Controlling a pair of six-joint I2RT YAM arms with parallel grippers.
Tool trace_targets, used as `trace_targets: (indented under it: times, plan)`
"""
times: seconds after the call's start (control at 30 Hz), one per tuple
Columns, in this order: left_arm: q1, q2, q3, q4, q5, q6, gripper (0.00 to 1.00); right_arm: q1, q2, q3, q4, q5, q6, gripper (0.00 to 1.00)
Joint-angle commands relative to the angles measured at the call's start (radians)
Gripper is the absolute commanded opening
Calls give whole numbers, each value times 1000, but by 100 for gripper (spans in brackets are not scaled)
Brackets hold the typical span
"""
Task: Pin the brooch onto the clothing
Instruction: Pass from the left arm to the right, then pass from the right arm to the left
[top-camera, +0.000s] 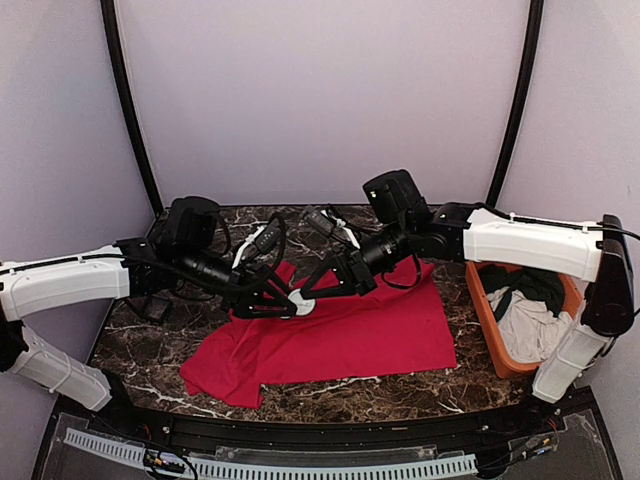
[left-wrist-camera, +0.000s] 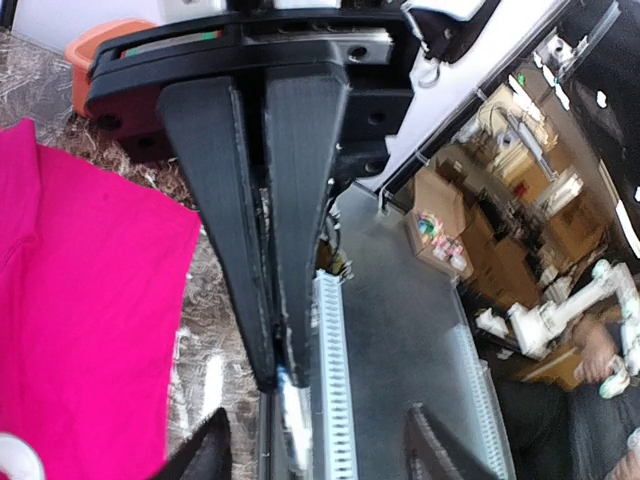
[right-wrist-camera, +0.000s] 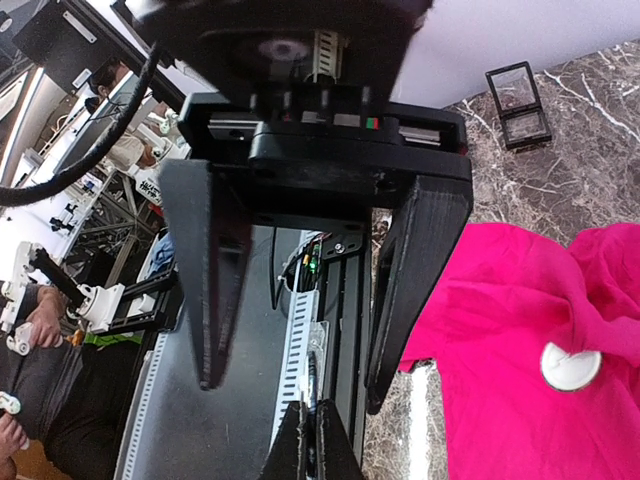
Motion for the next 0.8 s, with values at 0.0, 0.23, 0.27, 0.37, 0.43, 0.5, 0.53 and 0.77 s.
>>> trace_targets:
  times: [0.0,0.23,0.27,0.37,0.43,0.5,0.53,0.77]
  plan:
    - [1,-74,-39,85,-27,-40,66,1,-50,-25,64,51,-9,0]
    - [21,-188,-168,277,-225,-99,89,-2,-232,-281,513,274,164,0]
    - [21,-194,-200,333,-237,-111,90,-2,-258,-340,611,314,207,0]
    - [23,-175,-220,397,-238,-120,87,1,-298,-494,880,402,353,0]
    - [23,-123,-183,406,-205,-120,81,16,-294,-547,980,451,390,0]
    - [23,-65,-155,425,-165,-133,72,54,-283,-575,1029,517,393,0]
    - [23,-34,-147,442,-145,-144,67,67,-280,-593,1065,540,393,0]
    - [22,42,-113,516,-83,-196,51,113,-278,-685,1240,653,397,0]
